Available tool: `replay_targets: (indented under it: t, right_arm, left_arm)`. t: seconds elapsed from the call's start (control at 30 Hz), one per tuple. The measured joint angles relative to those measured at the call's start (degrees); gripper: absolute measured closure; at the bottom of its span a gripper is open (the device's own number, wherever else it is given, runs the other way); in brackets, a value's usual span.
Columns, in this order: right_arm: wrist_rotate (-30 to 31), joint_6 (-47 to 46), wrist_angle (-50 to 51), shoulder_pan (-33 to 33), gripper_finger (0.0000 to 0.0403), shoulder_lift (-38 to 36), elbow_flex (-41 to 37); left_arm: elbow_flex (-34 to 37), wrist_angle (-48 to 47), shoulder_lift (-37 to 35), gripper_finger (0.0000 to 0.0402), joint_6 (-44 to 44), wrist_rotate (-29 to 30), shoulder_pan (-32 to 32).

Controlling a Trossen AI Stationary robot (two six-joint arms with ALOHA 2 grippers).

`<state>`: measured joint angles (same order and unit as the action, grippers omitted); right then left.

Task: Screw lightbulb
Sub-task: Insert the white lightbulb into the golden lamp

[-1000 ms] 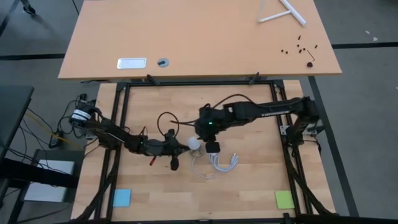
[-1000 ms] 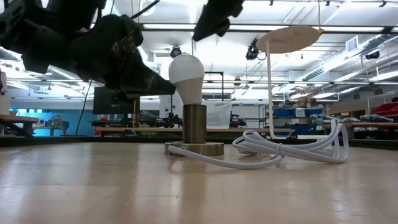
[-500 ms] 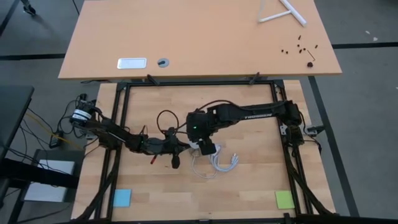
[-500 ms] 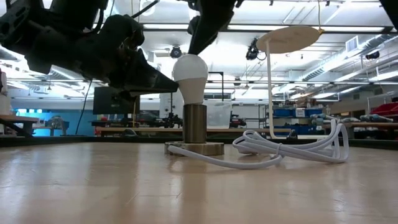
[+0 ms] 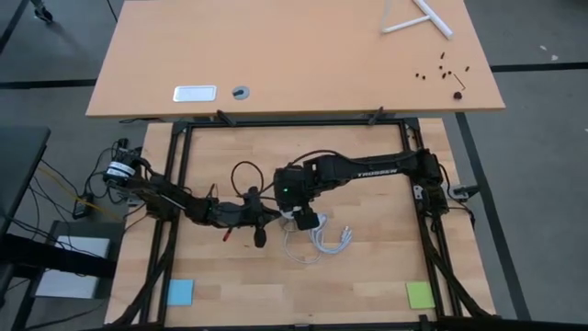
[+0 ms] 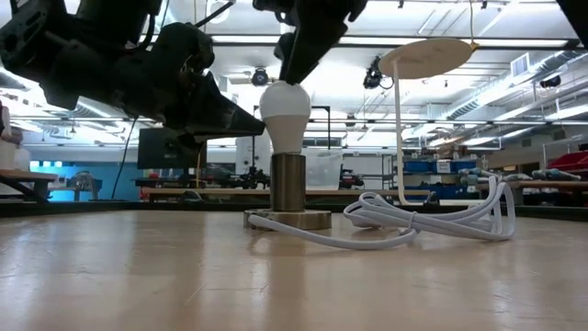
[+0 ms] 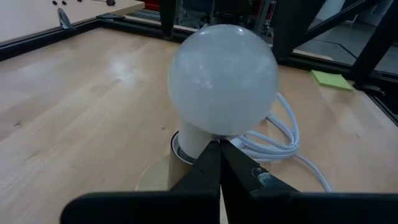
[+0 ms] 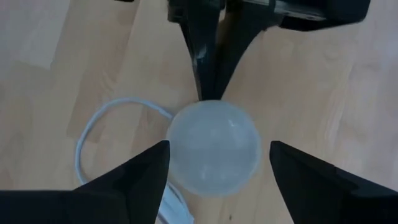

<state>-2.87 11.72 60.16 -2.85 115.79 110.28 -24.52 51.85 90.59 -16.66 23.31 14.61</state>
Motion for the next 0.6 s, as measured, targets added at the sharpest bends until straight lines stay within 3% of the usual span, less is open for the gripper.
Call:
replay_targets:
  t: [0.6]
  right_arm:
    - [-1.4,0.4,0.6,0.8,0.0139,1.1,0.1]
  left_arm:
    - [0.0,0.6,0.0,0.0398,0.3,0.0,0.0]
